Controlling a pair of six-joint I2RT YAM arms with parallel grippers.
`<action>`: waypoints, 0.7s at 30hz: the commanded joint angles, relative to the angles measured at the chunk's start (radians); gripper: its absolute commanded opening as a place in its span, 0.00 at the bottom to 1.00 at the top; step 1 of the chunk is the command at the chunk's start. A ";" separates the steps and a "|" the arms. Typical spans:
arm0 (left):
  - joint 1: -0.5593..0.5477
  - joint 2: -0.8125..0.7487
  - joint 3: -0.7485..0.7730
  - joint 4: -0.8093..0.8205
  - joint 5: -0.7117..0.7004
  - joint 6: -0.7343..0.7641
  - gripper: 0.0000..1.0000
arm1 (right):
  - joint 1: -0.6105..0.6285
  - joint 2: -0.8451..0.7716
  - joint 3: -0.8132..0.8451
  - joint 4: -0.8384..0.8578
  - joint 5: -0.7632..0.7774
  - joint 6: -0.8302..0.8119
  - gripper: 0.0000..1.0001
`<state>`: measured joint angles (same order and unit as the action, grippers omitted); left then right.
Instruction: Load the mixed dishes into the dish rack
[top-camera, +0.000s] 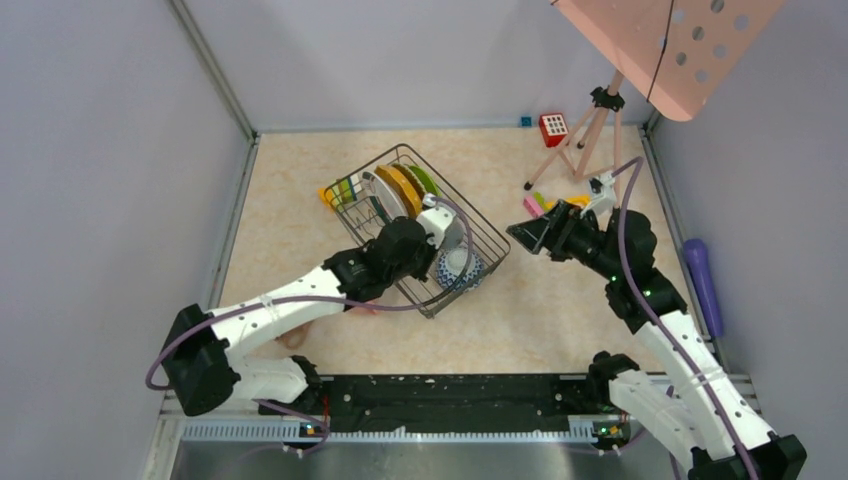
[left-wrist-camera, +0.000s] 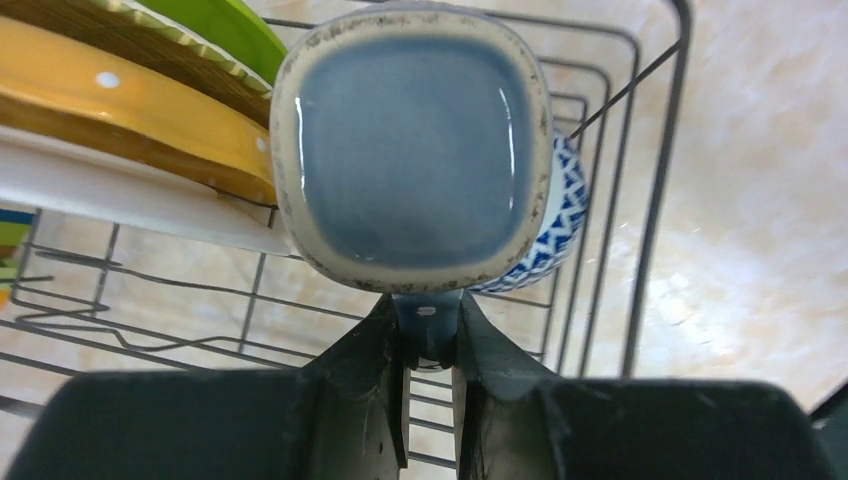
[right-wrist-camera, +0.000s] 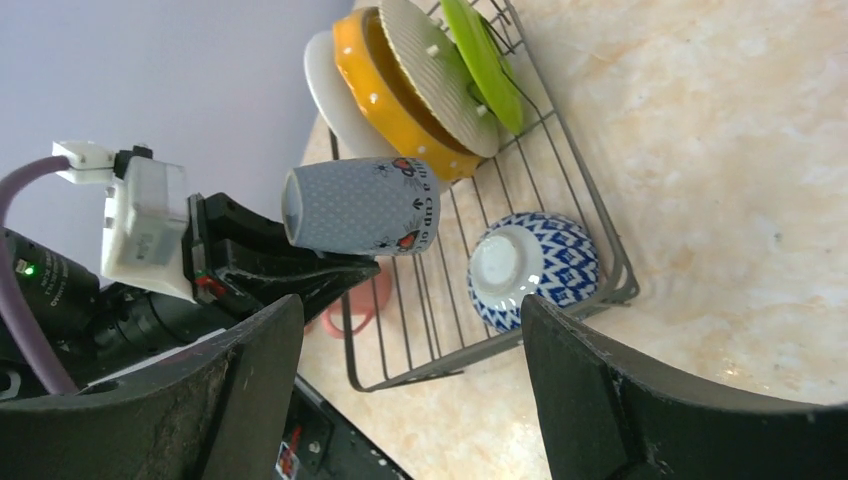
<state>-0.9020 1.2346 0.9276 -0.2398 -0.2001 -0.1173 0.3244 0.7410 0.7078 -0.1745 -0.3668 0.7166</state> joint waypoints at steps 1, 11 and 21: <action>0.015 0.052 0.042 0.085 -0.014 0.230 0.00 | 0.000 0.009 0.096 -0.071 0.031 -0.097 0.78; 0.027 0.240 0.126 0.097 -0.083 0.298 0.00 | -0.020 -0.001 0.138 -0.141 0.039 -0.159 0.77; 0.053 0.390 0.196 0.142 -0.143 0.213 0.00 | -0.037 -0.041 0.116 -0.162 0.049 -0.156 0.76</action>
<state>-0.8593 1.6012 1.0557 -0.2161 -0.2955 0.1303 0.3012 0.7319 0.8062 -0.3389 -0.3347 0.5758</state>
